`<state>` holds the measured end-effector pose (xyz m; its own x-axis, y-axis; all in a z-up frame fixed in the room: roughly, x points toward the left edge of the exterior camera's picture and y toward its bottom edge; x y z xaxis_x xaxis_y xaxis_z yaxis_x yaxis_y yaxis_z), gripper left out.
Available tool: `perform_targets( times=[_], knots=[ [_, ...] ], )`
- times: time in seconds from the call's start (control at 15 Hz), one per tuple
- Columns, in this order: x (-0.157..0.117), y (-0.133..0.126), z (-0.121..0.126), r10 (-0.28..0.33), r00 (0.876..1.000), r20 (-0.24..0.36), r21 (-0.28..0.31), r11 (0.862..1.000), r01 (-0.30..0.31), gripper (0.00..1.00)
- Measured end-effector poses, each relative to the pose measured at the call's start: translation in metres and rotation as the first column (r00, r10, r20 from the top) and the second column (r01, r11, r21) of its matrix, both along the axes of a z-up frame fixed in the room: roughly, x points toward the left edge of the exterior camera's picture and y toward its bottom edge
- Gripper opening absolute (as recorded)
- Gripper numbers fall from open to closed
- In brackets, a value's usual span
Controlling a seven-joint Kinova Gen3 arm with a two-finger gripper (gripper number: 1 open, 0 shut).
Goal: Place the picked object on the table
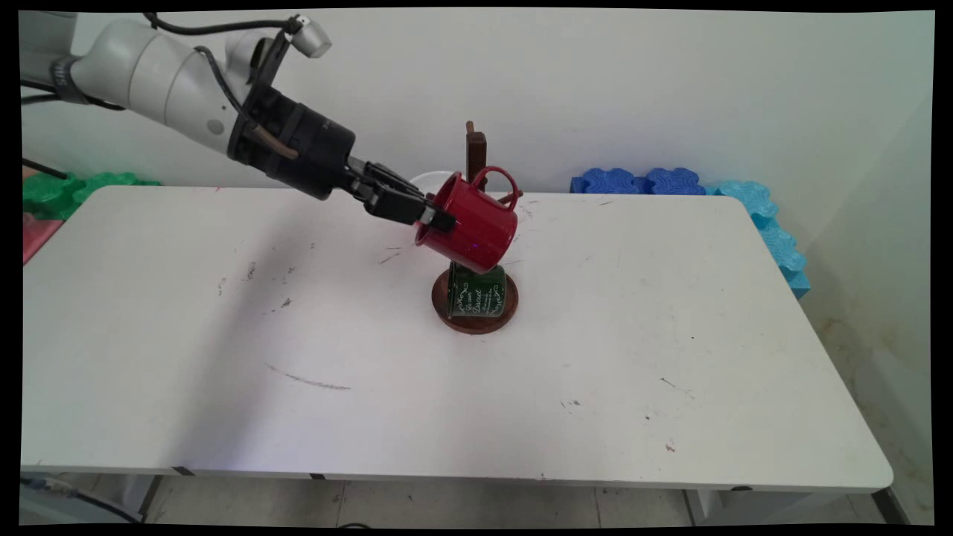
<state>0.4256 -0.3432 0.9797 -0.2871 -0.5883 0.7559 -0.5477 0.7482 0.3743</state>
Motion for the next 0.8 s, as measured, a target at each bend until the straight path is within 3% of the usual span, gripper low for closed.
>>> perform_targets(
  times=[0.8],
  knots=[
    [0.011, 0.025, 0.014, -0.061, 0.997, 0.046, -0.029, 0.998, 0.063, 0.0]
  ],
)
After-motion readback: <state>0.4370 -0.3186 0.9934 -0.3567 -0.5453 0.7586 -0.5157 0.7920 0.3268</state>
